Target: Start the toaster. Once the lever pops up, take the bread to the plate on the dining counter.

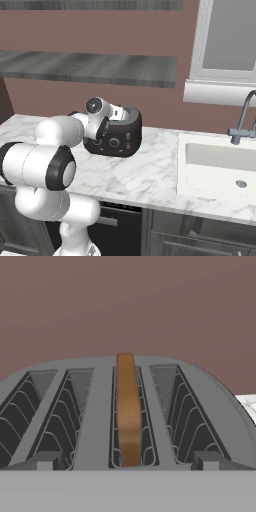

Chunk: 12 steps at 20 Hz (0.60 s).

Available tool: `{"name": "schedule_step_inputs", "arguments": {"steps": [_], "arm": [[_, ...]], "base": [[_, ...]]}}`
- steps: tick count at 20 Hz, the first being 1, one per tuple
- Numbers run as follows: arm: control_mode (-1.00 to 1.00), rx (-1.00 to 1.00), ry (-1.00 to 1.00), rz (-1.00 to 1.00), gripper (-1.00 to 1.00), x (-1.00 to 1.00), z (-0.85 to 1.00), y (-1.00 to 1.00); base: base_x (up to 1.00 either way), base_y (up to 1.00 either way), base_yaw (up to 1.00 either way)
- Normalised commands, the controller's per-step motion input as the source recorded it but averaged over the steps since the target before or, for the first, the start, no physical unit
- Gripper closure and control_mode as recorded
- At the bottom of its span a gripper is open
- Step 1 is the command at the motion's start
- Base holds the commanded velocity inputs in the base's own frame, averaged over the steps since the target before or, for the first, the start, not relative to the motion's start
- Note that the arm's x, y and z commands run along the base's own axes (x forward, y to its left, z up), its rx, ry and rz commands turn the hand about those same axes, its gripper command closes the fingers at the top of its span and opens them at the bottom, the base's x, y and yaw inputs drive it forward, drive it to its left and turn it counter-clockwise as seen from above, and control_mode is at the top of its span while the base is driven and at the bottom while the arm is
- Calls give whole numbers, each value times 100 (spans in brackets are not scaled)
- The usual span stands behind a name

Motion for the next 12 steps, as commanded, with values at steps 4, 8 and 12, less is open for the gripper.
{"name": "schedule_step_inputs", "arguments": {"steps": [4, 8, 12], "arm": [[-100, 0, 0, 0, -100, 0, 0, 0], [-100, 0, 0, 0, -100, 0, 0, 0], [-100, 0, 0, 0, -100, 0, 0, 0]], "base": [[0, 0, 0], [0, 0, 0], [0, 0, 0]]}}
